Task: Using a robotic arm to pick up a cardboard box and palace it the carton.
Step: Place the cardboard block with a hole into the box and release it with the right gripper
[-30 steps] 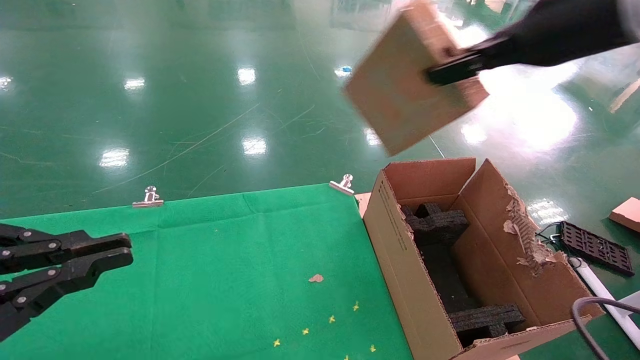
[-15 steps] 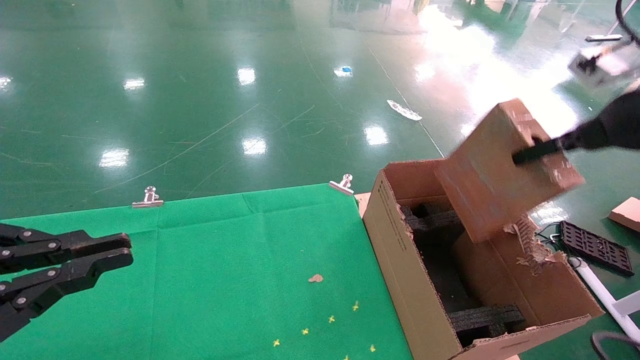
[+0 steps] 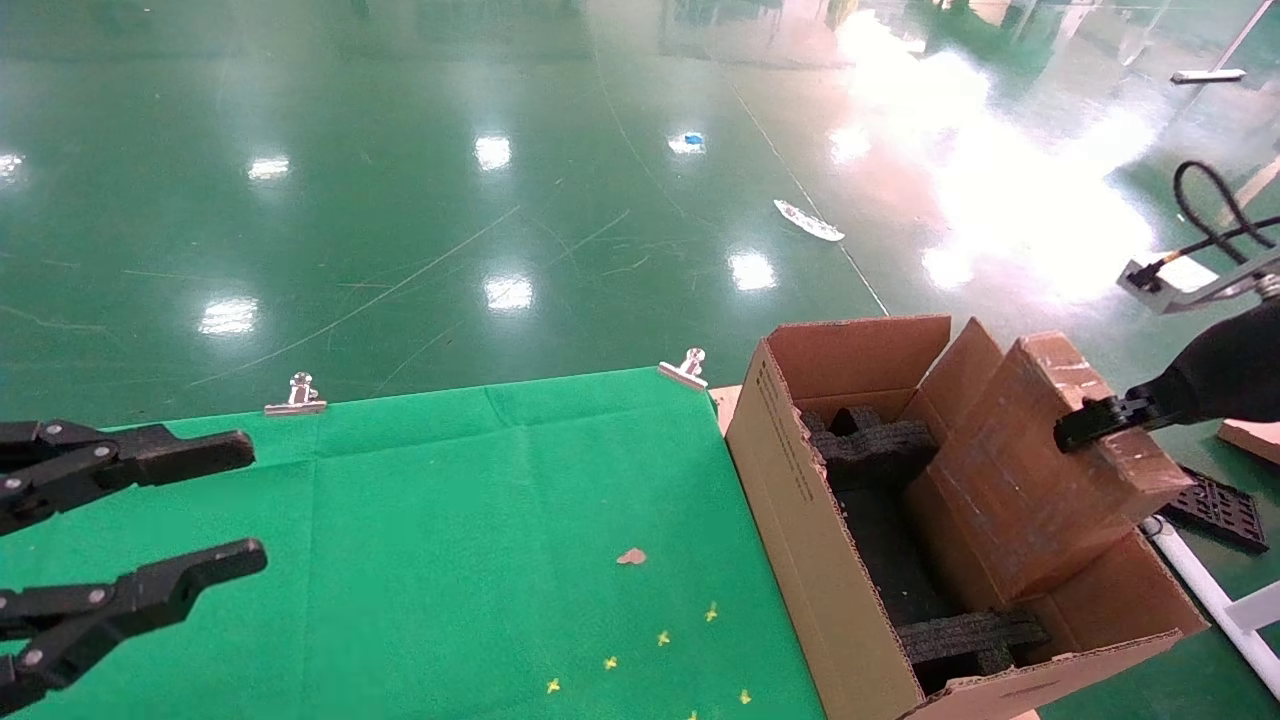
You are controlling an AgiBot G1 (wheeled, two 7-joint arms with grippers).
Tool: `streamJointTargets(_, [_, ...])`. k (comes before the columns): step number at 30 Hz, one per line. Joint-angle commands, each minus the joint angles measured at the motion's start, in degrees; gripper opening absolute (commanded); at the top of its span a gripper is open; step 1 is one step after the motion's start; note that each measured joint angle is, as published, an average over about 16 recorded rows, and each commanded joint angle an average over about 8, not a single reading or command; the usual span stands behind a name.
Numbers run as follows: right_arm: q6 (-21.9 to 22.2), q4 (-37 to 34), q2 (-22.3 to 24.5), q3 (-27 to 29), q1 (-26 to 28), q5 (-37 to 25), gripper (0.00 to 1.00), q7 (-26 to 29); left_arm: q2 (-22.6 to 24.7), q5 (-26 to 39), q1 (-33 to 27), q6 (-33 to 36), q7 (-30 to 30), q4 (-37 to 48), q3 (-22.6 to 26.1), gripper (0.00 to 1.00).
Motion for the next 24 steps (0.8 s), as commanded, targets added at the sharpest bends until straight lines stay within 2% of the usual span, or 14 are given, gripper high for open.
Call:
streamJointTargets(1, [0.98, -1.03, -0.40, -0.19, -1.00, -0.19, 0.00, -0.16, 0.00, 0.00, 0.00, 0.00, 0.00, 0.00, 0.01, 1.00])
streamJointTargets(24, [9.31, -10.15, -8.51, 0.09, -16.91, 2.66, 0.00, 0.39, -0.03, -0.06, -0.02, -0.04, 0.04, 0.00, 0.08, 1.00])
